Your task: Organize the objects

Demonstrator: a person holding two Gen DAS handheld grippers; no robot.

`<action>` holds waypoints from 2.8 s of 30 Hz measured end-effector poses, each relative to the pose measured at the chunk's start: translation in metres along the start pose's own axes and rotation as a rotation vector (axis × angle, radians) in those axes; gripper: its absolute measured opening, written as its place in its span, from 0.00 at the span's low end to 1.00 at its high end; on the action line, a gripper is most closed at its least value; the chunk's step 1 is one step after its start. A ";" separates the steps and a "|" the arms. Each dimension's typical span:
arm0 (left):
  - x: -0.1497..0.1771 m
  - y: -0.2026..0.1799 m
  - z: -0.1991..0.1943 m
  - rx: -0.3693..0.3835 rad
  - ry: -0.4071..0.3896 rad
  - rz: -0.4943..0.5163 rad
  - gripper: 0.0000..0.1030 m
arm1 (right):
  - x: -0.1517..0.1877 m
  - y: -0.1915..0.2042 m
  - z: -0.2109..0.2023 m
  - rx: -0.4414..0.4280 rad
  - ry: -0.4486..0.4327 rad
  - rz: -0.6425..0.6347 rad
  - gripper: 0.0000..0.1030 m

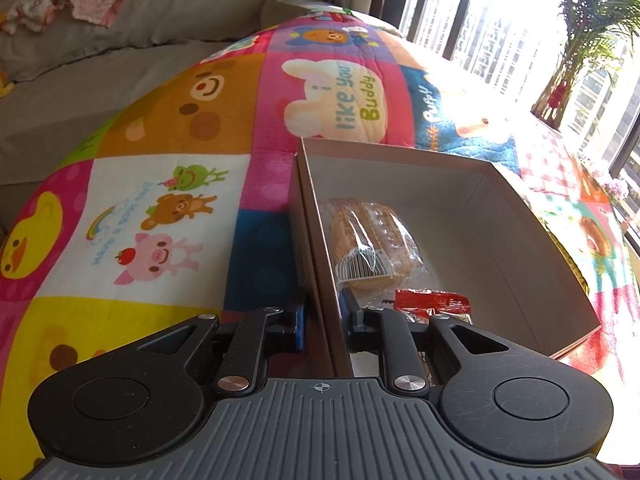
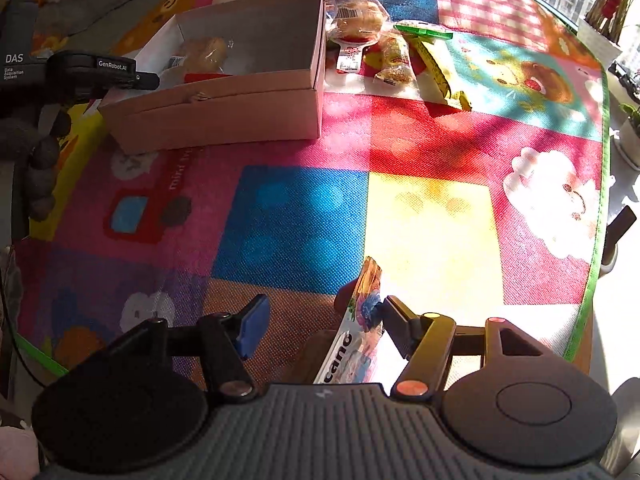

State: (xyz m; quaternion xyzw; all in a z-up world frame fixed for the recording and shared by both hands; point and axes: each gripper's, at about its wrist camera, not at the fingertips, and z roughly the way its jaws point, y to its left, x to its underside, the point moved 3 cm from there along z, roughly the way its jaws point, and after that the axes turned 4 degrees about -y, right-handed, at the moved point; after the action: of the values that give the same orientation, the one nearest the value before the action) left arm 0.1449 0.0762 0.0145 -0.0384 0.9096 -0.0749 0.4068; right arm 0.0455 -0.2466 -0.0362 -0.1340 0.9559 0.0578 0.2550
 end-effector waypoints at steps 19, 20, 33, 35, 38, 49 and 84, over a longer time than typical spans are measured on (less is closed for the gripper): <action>0.000 -0.001 0.001 -0.005 0.001 0.001 0.19 | 0.012 0.004 -0.022 -0.033 -0.029 -0.125 0.22; 0.000 -0.002 0.001 -0.007 0.002 0.003 0.19 | 0.005 0.004 -0.026 -0.062 -0.048 -0.112 0.22; 0.002 -0.001 0.002 -0.007 0.006 0.006 0.20 | -0.138 0.008 -0.061 -0.181 -0.389 -0.013 0.21; 0.002 -0.001 0.001 -0.007 0.006 0.006 0.20 | -0.159 0.006 -0.054 -0.197 -0.411 0.023 0.22; 0.003 -0.001 0.001 -0.006 0.005 0.009 0.20 | -0.183 0.002 -0.036 -0.173 -0.451 0.061 0.23; 0.005 -0.001 0.000 0.001 -0.009 -0.006 0.20 | -0.164 -0.054 -0.001 -0.001 -0.413 0.116 0.43; 0.012 -0.001 0.003 -0.006 0.051 -0.001 0.20 | -0.182 -0.121 0.082 -0.140 -0.239 0.315 0.16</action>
State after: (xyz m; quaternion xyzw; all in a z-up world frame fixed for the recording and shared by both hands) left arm 0.1395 0.0732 0.0036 -0.0382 0.9200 -0.0732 0.3831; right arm 0.2701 -0.3064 -0.0202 0.0077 0.9217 0.1786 0.3443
